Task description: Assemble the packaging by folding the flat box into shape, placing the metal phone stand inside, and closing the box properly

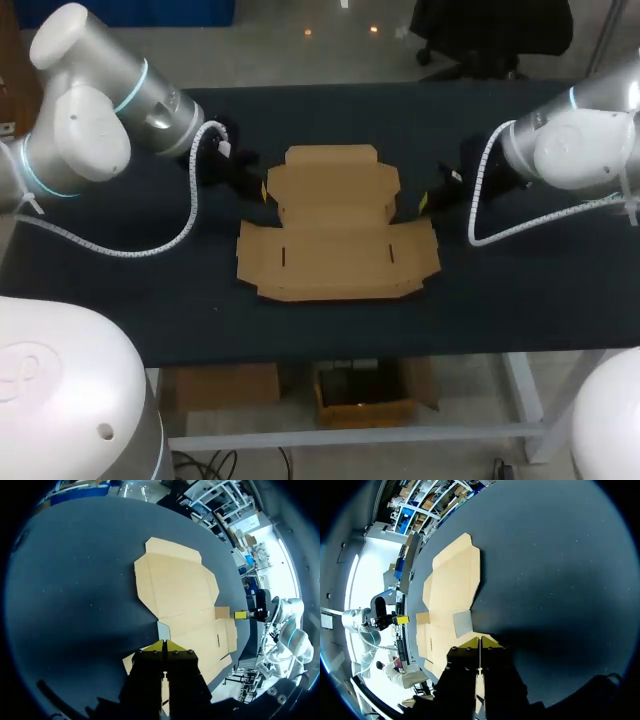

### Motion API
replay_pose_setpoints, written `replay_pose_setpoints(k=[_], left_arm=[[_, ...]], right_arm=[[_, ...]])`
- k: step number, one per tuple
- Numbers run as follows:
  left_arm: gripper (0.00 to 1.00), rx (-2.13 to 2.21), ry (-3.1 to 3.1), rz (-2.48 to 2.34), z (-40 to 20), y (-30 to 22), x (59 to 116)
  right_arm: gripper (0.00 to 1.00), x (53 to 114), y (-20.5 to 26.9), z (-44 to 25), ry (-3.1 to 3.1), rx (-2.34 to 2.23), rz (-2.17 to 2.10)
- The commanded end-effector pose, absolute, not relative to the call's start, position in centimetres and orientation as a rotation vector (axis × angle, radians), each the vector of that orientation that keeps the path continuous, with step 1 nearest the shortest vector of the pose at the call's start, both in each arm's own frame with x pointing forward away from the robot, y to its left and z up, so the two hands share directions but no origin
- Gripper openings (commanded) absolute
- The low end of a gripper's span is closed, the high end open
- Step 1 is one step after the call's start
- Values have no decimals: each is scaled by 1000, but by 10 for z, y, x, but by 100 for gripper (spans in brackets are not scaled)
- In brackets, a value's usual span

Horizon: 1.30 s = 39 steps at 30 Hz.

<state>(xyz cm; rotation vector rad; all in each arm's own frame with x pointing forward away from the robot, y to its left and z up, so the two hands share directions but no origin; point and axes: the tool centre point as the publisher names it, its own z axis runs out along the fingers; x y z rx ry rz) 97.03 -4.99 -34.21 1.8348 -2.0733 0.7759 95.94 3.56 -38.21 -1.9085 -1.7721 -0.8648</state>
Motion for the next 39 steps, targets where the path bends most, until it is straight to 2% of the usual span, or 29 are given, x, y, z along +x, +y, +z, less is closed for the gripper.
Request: replay_pose_setpoints(k=[1, 16, 28, 39], left_arm=[[0, 1879, -2072, 792, -322, -33, 942], [0, 1962, -2036, 798, -306, -5, 864], [0, 2012, -2018, 783, -312, -3, 798], [0, 2020, -1990, 724, -328, -7, 764]], right_arm=[[0, 947, 17, -370, -1684, -1810, -954], [0, 882, -16, -355, -1637, -1878, -888], [0, 820, -34, -359, -1610, -1901, -856], [0, 786, -42, -373, -1587, -1887, -849]])
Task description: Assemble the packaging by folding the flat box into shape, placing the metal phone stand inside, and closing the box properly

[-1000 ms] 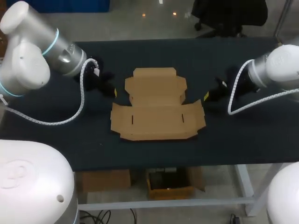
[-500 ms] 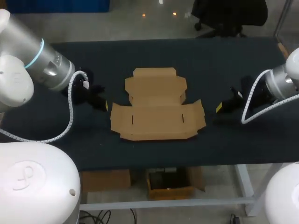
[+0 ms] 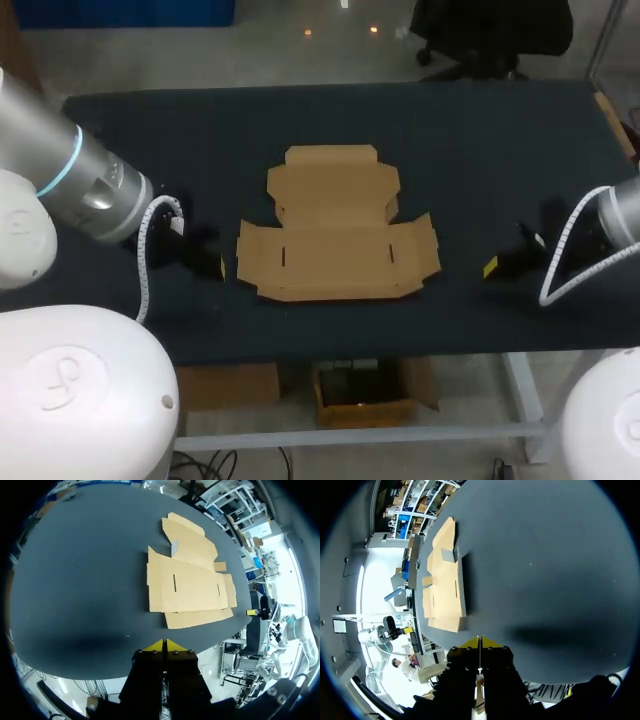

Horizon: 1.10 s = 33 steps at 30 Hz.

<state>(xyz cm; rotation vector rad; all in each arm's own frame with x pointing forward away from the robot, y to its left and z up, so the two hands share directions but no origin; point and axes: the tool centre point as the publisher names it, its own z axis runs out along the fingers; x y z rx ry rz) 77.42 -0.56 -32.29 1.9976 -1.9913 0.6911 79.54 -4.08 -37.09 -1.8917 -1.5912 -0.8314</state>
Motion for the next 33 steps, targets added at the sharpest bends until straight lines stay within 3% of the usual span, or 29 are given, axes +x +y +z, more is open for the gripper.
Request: replay_pose_setpoints(k=[1, 33], left_arm=[[0, 2016, -1985, 716, -331, -7, 763], [0, 1876, -1915, 596, -398, -28, 769]], right_arm=[[0, 784, -41, -374, -1590, -1882, -847], [0, 796, 8, -406, -1613, -1803, -792]])
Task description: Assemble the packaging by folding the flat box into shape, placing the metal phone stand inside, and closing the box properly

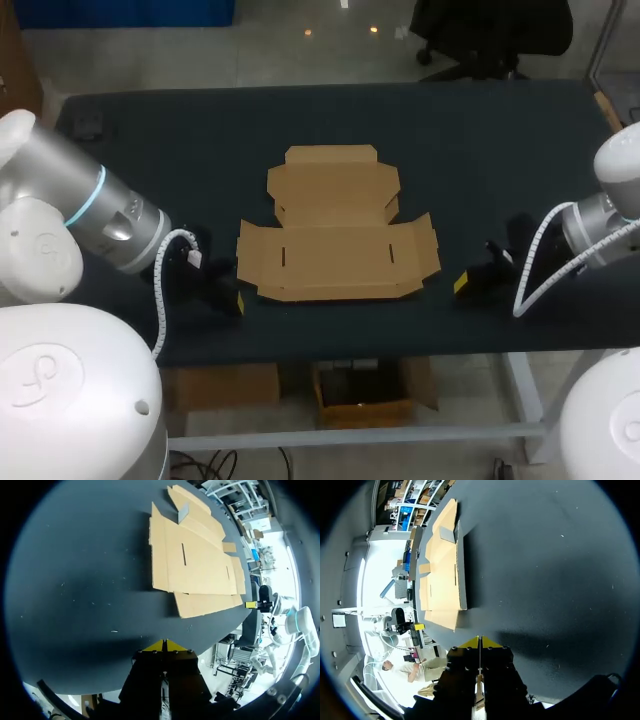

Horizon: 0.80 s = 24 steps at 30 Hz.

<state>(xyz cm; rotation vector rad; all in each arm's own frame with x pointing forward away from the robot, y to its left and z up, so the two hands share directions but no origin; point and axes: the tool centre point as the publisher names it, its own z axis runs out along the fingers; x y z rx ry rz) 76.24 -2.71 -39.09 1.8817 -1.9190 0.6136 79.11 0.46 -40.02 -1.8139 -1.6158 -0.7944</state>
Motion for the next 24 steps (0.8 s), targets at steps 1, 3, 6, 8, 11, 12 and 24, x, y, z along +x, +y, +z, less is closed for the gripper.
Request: replay_pose_setpoints(k=[1, 3, 6, 8, 11, 12, 24], left_arm=[[0, 1875, -1910, 595, -398, -28, 770], [0, 1875, -1906, 596, -400, -27, 770], [0, 1876, -1899, 594, -403, -26, 772], [0, 1875, -1893, 593, -404, -25, 773], [0, 1876, -1886, 593, -406, -24, 774], [0, 1875, -1884, 593, -406, -24, 774], [0, 1851, -1882, 590, -411, -27, 778]], right_arm=[[0, 796, 9, -406, -1613, -1803, -792], [0, 797, 11, -406, -1614, -1800, -790], [0, 797, 14, -408, -1615, -1794, -787], [0, 797, 15, -408, -1615, -1793, -786], [0, 797, 16, -409, -1614, -1791, -784], [0, 797, 16, -409, -1613, -1790, -784], [0, 799, 23, -414, -1606, -1786, -781]])
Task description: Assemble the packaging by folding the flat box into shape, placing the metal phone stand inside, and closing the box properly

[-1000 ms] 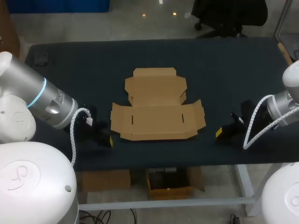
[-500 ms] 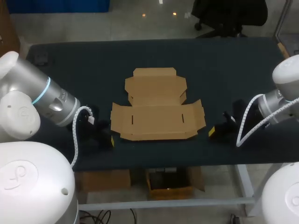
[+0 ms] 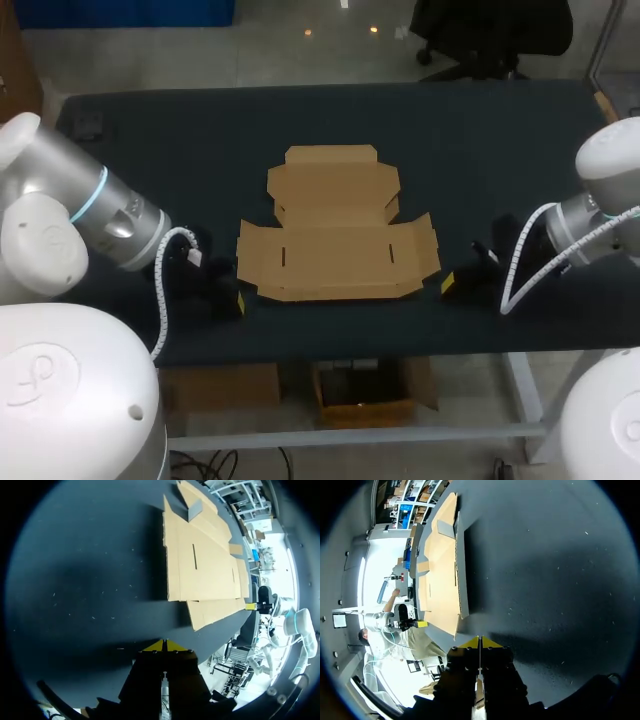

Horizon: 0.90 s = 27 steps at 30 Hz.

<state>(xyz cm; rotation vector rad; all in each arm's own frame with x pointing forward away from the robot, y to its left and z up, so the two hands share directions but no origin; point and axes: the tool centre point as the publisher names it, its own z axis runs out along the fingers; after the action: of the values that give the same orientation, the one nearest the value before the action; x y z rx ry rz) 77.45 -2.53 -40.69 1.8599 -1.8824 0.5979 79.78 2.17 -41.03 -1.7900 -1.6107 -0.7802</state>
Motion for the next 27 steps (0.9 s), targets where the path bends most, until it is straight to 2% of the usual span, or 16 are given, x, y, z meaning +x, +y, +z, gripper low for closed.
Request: replay_pose_setpoints(k=[1, 27], left_arm=[[0, 1850, -1882, 588, -411, -28, 779], [0, 1817, -1874, 576, -417, -34, 785]], right_arm=[[0, 799, 23, -414, -1605, -1786, -781], [0, 805, 34, -423, -1588, -1766, -766]])
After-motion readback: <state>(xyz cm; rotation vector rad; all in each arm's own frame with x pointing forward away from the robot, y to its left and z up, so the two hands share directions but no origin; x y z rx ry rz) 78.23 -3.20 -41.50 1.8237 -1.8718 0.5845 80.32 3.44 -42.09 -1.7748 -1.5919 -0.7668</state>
